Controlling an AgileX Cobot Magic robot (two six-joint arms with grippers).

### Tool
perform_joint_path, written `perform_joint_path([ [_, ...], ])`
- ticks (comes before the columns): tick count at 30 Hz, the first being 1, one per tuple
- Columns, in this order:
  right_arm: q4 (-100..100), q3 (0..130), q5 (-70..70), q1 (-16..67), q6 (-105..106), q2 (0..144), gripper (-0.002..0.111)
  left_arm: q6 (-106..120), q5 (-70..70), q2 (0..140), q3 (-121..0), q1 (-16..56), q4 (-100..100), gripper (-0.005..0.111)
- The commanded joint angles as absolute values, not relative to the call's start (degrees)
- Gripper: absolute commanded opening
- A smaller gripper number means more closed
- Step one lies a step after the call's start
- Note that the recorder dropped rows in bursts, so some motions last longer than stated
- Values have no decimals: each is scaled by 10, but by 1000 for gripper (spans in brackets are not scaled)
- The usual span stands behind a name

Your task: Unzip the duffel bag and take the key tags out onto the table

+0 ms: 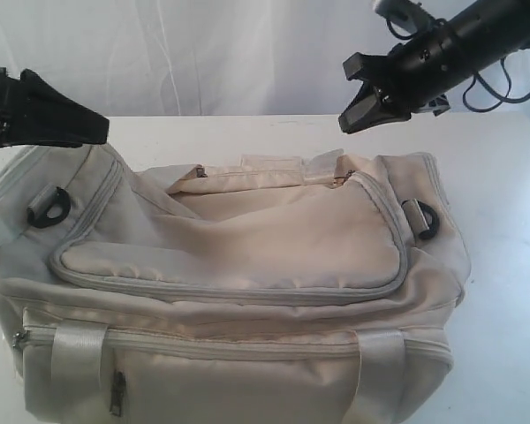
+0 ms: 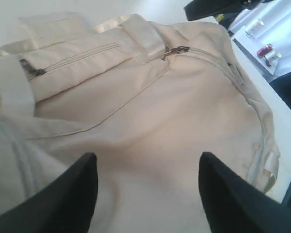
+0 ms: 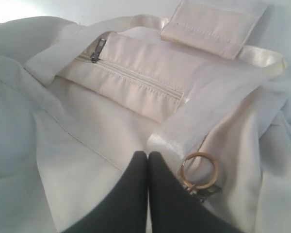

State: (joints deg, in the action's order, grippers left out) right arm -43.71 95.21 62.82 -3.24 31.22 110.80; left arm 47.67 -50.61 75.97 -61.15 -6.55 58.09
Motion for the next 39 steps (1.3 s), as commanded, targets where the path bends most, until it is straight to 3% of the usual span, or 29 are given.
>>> perform_joint_path([
  [1, -414, 956, 632, -40, 309, 1080, 3, 506, -494, 771, -658, 19, 615, 61],
  [5, -412, 953, 672, -48, 302, 1053, 9, 407, -391, 835, -744, 115, 512, 59],
  [8, -390, 942, 679, -51, 283, 1026, 8, 313, -398, 924, -825, 152, 446, 59],
  [20, -338, 781, 621, -51, 258, 871, 8, 286, -514, 1290, -1173, 173, 568, 61],
  [23, -338, 766, 605, -51, 259, 854, 8, 287, -502, 1335, -1211, 188, 565, 66],
  [28, -338, 765, 605, -51, 259, 851, 8, 288, -465, 1365, -1233, 207, 552, 64],
  [30, -338, 765, 603, -51, 259, 851, 8, 286, -462, 1367, -1234, 208, 554, 45],
  [33, -338, 765, 601, -51, 259, 851, 8, 290, -454, 1363, -1234, 208, 559, 1],
  [39, -340, 765, 583, -51, 259, 870, 8, 330, -460, 1312, -1286, 207, 560, 0],
])
